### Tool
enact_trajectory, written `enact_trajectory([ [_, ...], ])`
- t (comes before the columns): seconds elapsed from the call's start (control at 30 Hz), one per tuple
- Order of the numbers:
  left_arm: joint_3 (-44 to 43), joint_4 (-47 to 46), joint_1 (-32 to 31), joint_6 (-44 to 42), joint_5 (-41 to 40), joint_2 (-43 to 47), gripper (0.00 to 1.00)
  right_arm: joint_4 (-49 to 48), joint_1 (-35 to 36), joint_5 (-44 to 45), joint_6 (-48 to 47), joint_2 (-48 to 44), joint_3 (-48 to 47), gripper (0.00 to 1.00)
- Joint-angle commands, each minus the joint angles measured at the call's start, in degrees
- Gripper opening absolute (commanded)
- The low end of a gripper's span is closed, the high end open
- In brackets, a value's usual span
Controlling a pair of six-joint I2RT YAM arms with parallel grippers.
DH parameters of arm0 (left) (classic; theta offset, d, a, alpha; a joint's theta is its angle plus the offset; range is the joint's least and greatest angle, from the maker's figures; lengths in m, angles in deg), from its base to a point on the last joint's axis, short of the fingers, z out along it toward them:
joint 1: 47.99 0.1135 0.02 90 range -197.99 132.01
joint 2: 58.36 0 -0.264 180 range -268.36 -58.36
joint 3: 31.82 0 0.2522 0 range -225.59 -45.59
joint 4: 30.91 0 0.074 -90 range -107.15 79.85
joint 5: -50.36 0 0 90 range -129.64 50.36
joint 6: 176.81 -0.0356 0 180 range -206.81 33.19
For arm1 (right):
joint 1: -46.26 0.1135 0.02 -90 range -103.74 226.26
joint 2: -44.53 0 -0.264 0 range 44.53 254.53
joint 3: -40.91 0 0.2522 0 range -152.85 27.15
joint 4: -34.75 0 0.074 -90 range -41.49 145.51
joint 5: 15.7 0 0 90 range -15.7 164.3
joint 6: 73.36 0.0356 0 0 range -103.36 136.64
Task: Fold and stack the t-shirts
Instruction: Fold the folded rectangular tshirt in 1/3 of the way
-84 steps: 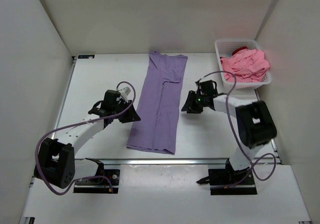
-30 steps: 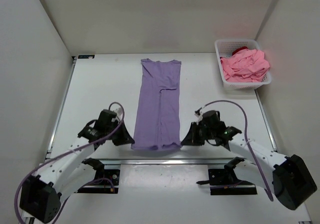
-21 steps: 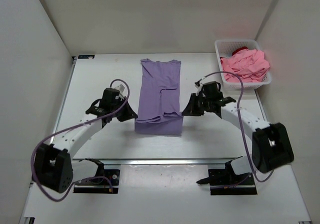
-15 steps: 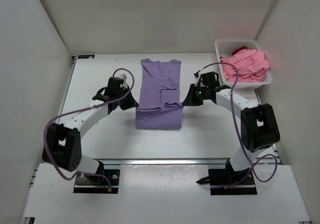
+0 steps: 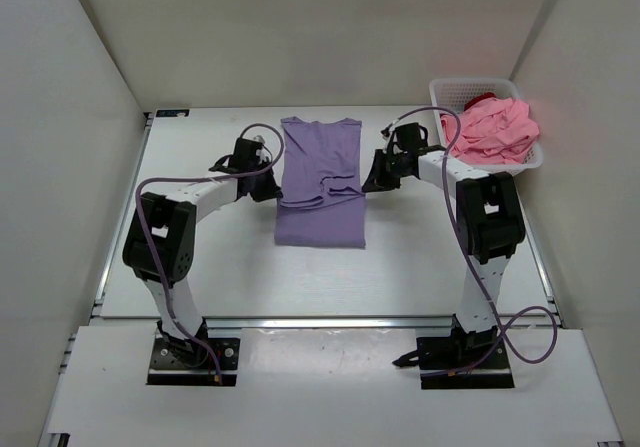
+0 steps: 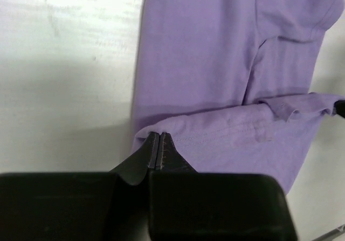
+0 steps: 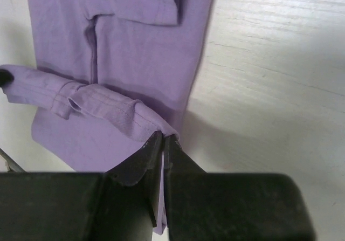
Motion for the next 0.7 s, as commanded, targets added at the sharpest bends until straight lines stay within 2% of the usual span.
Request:
enact_trajectory([
  [0.0,-3.7,-3.2,0.6,-0.1,-1.0,0.2,0.0,-0.2,-1.1,0.3,-1.2,0.6,-3.0,0.0],
  [0.2,-7.0,-3.3,1.9,-0.4,-0.9,-5.2,0.02,-0.7,-1.6,0.2,-1.3,4.3,-5.7,0.0],
  [0.3,-5.1,-6.2,3.3,1.1,2.3,-4.8,0.1,-1.2,-1.9,-0.2,-0.1,5.2,-6.7,0.0],
  [0.33,-4.4,-7.8,3.6,0.9,3.6,-4.2,0.18,-0.9,-2.2,-0.2,-0.4,5.4,-7.1,0.05],
  [0.37,-2.9,-8.3,3.8,2.1,4.5,-2.7,0.26,-0.7,-1.8,-0.6,-0.1,5.4,-7.8,0.08],
  [0.4,0.1,-11.6,4.5,2.9,5.6,-0.1,0.3,-0.1,-2.2,-0.7,-0.6,5.2,-8.5,0.12],
  [0.47,5.3,-16.6,5.3,5.1,5.3,5.0,0.42,1.2,-2.1,-1.3,-0.7,4.1,-9.6,0.14],
  [0.53,9.0,-20.2,5.8,5.9,4.5,11.1,0.45,2.9,-1.8,0.7,-1.0,2.5,-10.4,0.2],
  [0.57,9.9,-18.8,5.7,5.6,3.4,12.2,0.46,4.2,-1.5,1.6,-1.6,1.1,-10.6,0.22],
  [0.63,10.5,-17.6,4.3,4.4,3.0,15.6,0.45,5.1,-0.8,5.1,-2.4,-1.0,-10.8,0.26],
  [0.67,12.3,-18.1,2.8,4.2,3.1,17.1,0.41,5.1,-0.5,6.1,-2.6,-2.8,-10.4,0.27],
])
